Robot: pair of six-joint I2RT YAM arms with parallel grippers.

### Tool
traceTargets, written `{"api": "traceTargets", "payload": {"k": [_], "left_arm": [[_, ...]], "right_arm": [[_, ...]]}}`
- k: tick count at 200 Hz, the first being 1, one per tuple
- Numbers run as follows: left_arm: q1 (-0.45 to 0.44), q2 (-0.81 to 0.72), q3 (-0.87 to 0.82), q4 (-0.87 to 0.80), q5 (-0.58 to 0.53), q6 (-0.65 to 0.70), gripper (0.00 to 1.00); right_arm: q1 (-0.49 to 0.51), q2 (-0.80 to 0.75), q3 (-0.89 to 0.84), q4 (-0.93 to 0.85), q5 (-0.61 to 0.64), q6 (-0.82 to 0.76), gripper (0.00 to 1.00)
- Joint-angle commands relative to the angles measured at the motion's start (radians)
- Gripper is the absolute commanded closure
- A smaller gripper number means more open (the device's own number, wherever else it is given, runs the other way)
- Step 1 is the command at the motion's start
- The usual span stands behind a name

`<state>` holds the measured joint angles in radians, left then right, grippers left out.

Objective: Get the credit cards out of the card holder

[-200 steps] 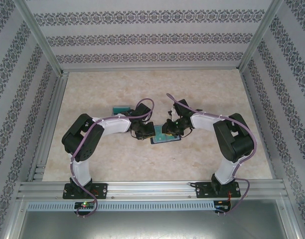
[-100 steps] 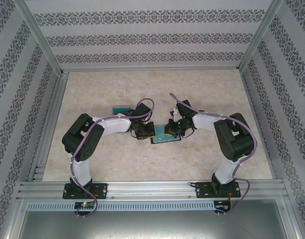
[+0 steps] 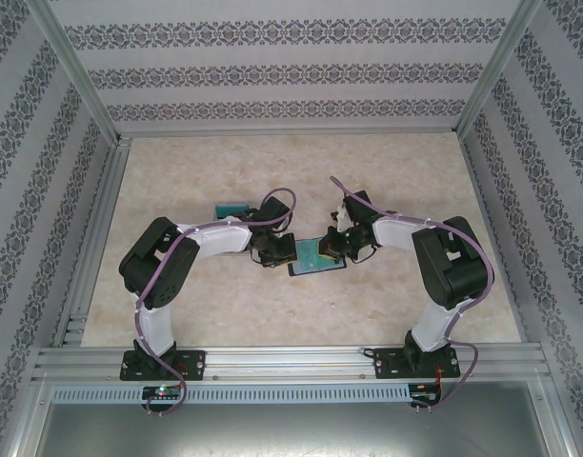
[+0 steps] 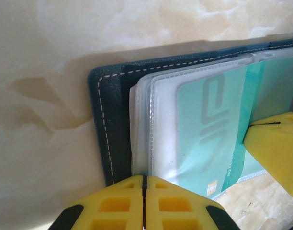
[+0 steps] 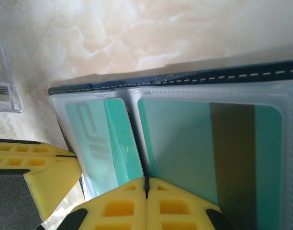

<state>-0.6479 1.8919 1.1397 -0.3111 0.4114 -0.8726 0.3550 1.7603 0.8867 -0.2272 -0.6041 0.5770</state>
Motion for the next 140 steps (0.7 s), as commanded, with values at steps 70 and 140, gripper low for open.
{"api": "traceTargets", "payload": {"k": [70, 140], "left_arm": [[-0.021, 0.009, 0.125, -0.042, 0.026, 0.02, 0.86], [-0.022, 0.077, 0.103, -0.078, 0.014, 0.013, 0.91]], "right_arm": [[-0.005, -0.022, -0.023, -0.008, -0.003, -0.014, 1.0], [-0.003, -0.017, -0.012, -0.009, -0.005, -0.014, 0.95]]}}
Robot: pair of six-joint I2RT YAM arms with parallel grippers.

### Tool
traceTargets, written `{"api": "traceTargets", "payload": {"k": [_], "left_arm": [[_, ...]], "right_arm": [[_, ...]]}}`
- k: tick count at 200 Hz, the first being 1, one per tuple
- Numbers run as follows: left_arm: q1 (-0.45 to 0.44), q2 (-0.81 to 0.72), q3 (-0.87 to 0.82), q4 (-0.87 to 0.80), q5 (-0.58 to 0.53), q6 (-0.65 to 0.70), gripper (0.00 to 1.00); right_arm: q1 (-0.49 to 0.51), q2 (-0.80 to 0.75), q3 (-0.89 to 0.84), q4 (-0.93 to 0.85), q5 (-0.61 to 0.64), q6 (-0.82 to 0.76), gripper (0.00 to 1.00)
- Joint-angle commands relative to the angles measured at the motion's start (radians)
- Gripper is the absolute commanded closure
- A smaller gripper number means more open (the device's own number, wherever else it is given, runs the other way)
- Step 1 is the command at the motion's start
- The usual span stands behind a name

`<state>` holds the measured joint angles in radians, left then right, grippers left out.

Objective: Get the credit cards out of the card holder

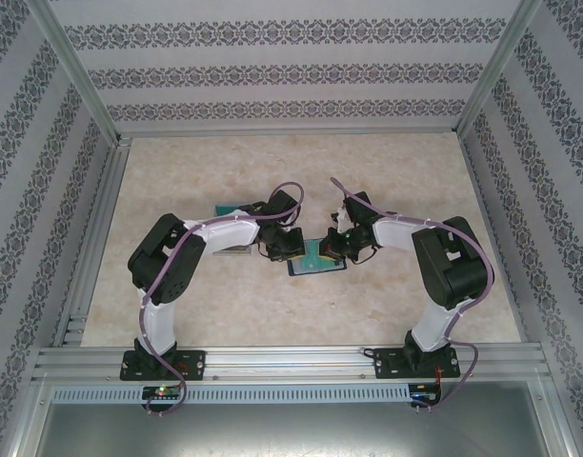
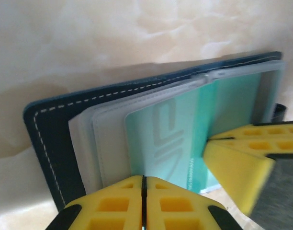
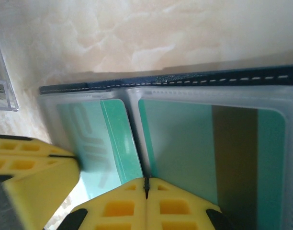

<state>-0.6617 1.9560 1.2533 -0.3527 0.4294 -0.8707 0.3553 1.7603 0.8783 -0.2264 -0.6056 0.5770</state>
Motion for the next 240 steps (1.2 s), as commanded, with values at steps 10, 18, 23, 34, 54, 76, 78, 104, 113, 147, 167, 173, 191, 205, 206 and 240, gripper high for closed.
{"api": "traceTargets", "payload": {"k": [10, 18, 23, 34, 54, 76, 78, 104, 113, 147, 167, 173, 191, 205, 206, 240], "left_arm": [[-0.009, 0.017, -0.013, -0.045, -0.009, 0.013, 0.91], [-0.009, 0.018, -0.016, -0.054, -0.016, 0.014, 0.92], [-0.009, 0.018, -0.018, -0.058, -0.018, 0.015, 0.92], [-0.009, 0.018, -0.024, -0.061, -0.02, 0.018, 0.92], [-0.009, 0.02, -0.033, -0.06, -0.019, 0.018, 0.92], [-0.009, 0.02, -0.032, -0.057, -0.017, 0.017, 0.92], [-0.009, 0.02, -0.032, -0.057, -0.017, 0.017, 0.92], [-0.009, 0.021, -0.034, -0.054, -0.012, 0.018, 0.92], [-0.01, 0.023, -0.034, -0.052, -0.011, 0.018, 0.92], [-0.01, 0.024, -0.036, -0.048, -0.007, 0.018, 0.92], [-0.01, 0.026, -0.04, -0.043, -0.003, 0.017, 0.93], [-0.01, 0.026, -0.041, -0.041, -0.001, 0.018, 0.93], [-0.01, 0.027, -0.041, -0.04, 0.0, 0.016, 0.92], [-0.009, 0.028, -0.041, -0.039, 0.002, 0.016, 0.93], [-0.009, 0.028, -0.041, -0.039, 0.002, 0.016, 0.93], [-0.009, 0.021, -0.043, -0.043, -0.004, 0.017, 0.93]], "right_arm": [[-0.004, -0.015, -0.002, -0.01, -0.004, -0.016, 0.86], [-0.004, -0.013, -0.001, -0.009, -0.004, -0.014, 0.78], [-0.003, -0.012, 0.0, -0.008, -0.004, -0.014, 0.75], [-0.004, -0.01, 0.001, -0.004, -0.005, -0.012, 0.73], [-0.004, 0.004, 0.006, 0.0, -0.011, -0.011, 0.73], [-0.003, 0.013, 0.008, 0.01, -0.019, -0.006, 0.75], [-0.004, 0.013, 0.008, 0.01, -0.019, -0.006, 0.75], [-0.003, 0.02, 0.008, 0.019, -0.029, -0.005, 0.78], [-0.004, 0.023, 0.01, 0.022, -0.036, -0.005, 0.78], [-0.004, 0.031, 0.007, 0.035, -0.06, -0.005, 0.79], [-0.003, 0.033, 0.005, 0.047, -0.085, -0.009, 0.8], [-0.003, 0.034, 0.004, 0.047, -0.09, -0.012, 0.8], [-0.001, 0.035, 0.004, 0.05, -0.104, -0.018, 0.82], [0.001, 0.034, 0.002, 0.049, -0.108, -0.024, 0.87], [0.001, 0.034, 0.002, 0.048, -0.108, -0.024, 0.88], [-0.007, 0.014, -0.011, 0.044, -0.083, -0.024, 1.0]]}}
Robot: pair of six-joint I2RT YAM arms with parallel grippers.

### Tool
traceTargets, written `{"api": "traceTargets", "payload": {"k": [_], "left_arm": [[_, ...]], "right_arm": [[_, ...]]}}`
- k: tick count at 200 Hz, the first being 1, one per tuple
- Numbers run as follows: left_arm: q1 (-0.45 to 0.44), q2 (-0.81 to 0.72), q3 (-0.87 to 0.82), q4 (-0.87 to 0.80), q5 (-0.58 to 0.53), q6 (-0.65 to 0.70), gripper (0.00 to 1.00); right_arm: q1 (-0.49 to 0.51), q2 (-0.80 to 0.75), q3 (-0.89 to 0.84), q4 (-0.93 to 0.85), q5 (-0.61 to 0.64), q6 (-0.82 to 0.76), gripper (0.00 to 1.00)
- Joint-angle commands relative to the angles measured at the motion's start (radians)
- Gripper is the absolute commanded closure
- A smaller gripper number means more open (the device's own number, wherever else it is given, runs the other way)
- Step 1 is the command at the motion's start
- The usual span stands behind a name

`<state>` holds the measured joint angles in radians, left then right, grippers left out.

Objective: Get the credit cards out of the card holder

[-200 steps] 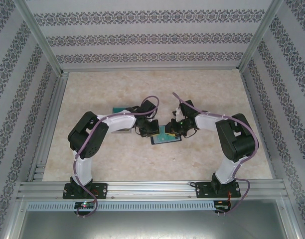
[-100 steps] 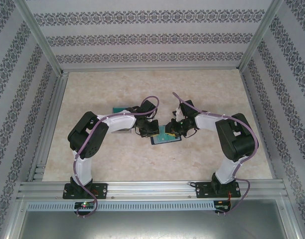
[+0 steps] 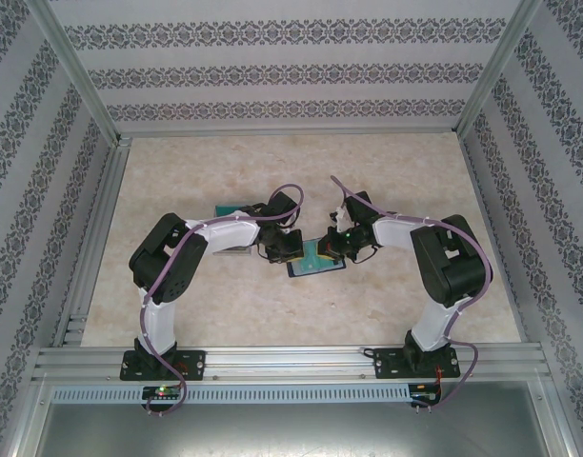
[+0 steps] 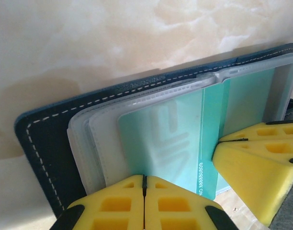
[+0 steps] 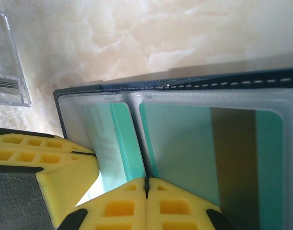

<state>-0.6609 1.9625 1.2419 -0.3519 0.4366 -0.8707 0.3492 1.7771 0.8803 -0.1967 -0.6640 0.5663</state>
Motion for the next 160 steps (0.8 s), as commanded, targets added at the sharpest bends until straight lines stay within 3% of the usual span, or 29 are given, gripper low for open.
{"api": "traceTargets", "payload": {"k": [1, 87, 116, 160], "left_arm": [[-0.009, 0.015, -0.032, -0.044, -0.012, 0.017, 0.93], [-0.008, -0.013, -0.051, -0.048, -0.026, 0.022, 0.91], [-0.008, -0.041, -0.046, -0.038, -0.022, 0.027, 0.78], [-0.008, -0.116, -0.026, -0.048, -0.043, 0.038, 0.76]], "right_arm": [[-0.002, -0.004, -0.014, 0.014, -0.025, -0.014, 1.0], [-0.067, -0.085, -0.076, 0.02, -0.011, -0.006, 1.0], [-0.061, -0.08, -0.067, 0.019, -0.019, -0.01, 1.0], [-0.015, -0.085, -0.027, -0.01, 0.012, -0.028, 0.98]]}}
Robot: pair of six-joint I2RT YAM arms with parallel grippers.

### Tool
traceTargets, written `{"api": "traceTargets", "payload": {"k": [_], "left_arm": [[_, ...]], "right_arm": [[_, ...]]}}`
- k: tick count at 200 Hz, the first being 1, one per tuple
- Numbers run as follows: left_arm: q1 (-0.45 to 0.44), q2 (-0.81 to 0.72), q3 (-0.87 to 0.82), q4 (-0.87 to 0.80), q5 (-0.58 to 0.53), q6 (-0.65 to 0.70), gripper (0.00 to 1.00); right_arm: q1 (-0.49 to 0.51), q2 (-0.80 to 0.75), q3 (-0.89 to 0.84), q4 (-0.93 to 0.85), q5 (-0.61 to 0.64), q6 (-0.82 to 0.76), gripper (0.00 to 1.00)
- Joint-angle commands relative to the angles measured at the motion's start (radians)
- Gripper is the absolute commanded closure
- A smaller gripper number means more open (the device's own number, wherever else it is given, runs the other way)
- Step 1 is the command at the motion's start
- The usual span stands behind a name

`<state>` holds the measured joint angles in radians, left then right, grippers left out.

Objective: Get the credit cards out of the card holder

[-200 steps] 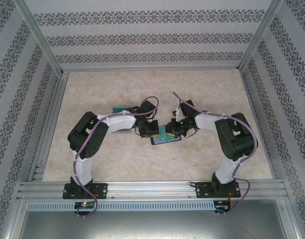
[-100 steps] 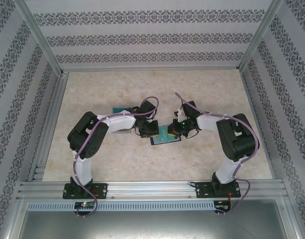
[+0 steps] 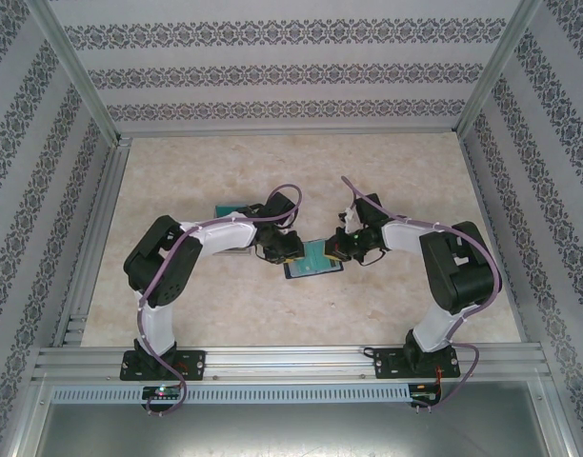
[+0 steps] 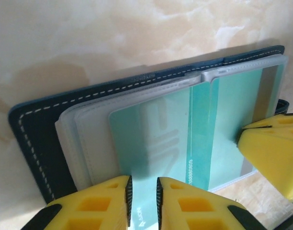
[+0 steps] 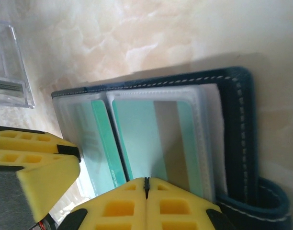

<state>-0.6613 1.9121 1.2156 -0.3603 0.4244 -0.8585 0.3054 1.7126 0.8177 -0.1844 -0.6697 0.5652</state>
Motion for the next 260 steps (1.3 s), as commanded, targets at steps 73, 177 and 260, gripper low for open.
{"api": "traceTargets", "payload": {"k": [73, 177, 260], "left_arm": [[-0.009, -0.017, -0.046, -0.024, -0.006, 0.009, 0.8], [-0.012, 0.02, -0.064, -0.055, -0.024, 0.007, 0.85], [-0.014, 0.032, -0.048, -0.069, -0.022, 0.012, 0.87]], "right_arm": [[0.073, 0.009, 0.083, -0.053, 0.056, -0.054, 0.78], [0.104, 0.074, 0.104, -0.067, 0.079, -0.079, 0.7], [0.103, 0.093, 0.096, -0.04, 0.016, -0.067, 0.78]]}}
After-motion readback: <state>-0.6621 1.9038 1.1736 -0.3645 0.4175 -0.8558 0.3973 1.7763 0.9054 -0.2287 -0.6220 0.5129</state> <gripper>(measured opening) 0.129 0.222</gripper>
